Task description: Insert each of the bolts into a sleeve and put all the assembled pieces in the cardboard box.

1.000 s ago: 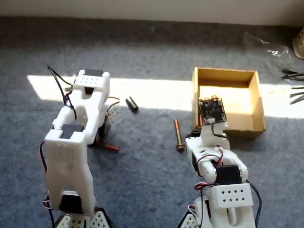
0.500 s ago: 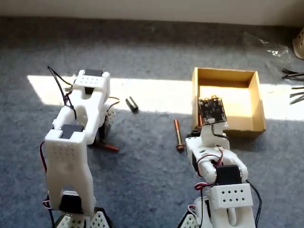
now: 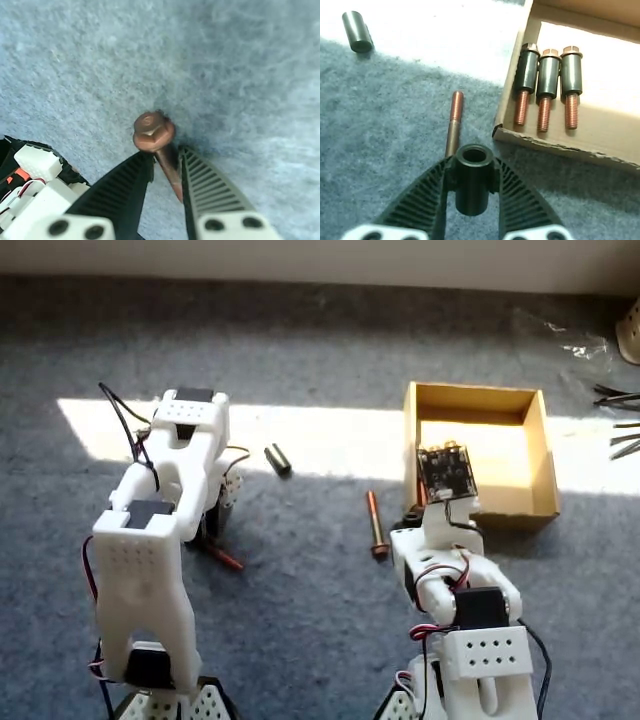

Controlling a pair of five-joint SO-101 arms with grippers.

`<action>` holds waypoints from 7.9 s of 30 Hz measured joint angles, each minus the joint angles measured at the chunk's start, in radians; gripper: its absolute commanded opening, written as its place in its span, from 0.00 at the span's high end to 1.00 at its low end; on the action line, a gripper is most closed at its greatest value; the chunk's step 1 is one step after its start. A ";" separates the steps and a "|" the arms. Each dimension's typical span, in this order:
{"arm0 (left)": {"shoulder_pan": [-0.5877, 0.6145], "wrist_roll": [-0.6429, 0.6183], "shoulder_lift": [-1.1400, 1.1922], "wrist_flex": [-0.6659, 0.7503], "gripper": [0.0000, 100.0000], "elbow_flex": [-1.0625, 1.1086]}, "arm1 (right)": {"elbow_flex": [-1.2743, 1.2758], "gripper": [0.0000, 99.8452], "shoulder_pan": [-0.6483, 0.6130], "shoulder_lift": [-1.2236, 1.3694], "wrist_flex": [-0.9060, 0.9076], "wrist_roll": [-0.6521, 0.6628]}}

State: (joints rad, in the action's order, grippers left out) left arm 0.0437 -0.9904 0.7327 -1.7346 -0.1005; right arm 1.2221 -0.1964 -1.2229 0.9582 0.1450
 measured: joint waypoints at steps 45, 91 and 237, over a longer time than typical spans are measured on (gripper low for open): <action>0.006 1.037 0.043 -0.020 0.94 -0.293 | 0.000 1.00 0.000 0.000 0.000 0.000; 0.006 1.080 -0.035 0.092 0.88 -0.269 | 0.000 1.00 0.000 0.000 0.000 0.037; -0.387 0.815 -2.309 1.163 1.00 1.217 | 0.236 1.00 -0.566 0.002 -0.873 -0.081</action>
State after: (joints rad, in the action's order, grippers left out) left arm -0.3429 -0.1757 -1.5766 -0.5715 1.1162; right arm 1.4584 -0.7626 -1.2213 0.0852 0.0637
